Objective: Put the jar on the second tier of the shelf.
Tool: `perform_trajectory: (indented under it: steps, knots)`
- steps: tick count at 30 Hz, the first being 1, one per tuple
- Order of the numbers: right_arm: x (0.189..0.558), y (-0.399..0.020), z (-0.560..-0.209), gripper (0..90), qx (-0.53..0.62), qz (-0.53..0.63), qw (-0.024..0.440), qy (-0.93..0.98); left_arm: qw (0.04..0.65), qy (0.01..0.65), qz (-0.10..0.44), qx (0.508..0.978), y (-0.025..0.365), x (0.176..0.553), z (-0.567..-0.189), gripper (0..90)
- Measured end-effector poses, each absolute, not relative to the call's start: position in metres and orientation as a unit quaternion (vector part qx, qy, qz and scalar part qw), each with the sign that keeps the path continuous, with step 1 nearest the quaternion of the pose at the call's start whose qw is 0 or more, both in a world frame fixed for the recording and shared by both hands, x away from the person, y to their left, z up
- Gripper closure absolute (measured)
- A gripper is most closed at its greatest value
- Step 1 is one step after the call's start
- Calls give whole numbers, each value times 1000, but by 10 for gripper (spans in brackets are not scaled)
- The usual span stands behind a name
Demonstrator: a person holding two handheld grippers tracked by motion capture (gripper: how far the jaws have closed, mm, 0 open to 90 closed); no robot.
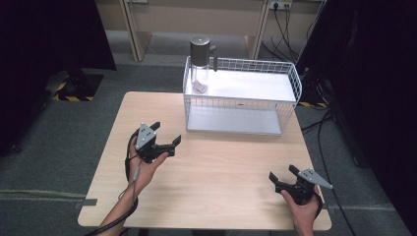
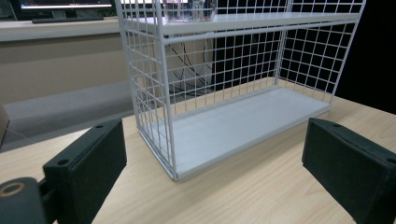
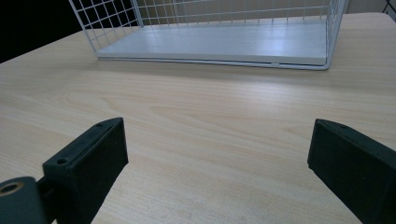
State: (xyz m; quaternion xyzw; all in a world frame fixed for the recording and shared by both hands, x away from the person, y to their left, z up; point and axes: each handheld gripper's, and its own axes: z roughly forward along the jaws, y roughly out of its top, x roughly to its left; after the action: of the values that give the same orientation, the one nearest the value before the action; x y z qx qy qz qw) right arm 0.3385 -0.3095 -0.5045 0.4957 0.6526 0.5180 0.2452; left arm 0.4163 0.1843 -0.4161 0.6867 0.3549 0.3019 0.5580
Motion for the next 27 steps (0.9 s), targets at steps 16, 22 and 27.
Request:
perform_trajectory:
  steps: [16,22,27]
  knots:
    - [338,-309,-505,51,496,518,245,653,552,368,289,691,194,399,-444,60]
    - [338,-309,-505,51,496,518,246,653,549,373,287,690,201,394,-450,60]
    - [338,-309,-505,51,495,517,246,653,548,377,288,689,206,390,-453,60]
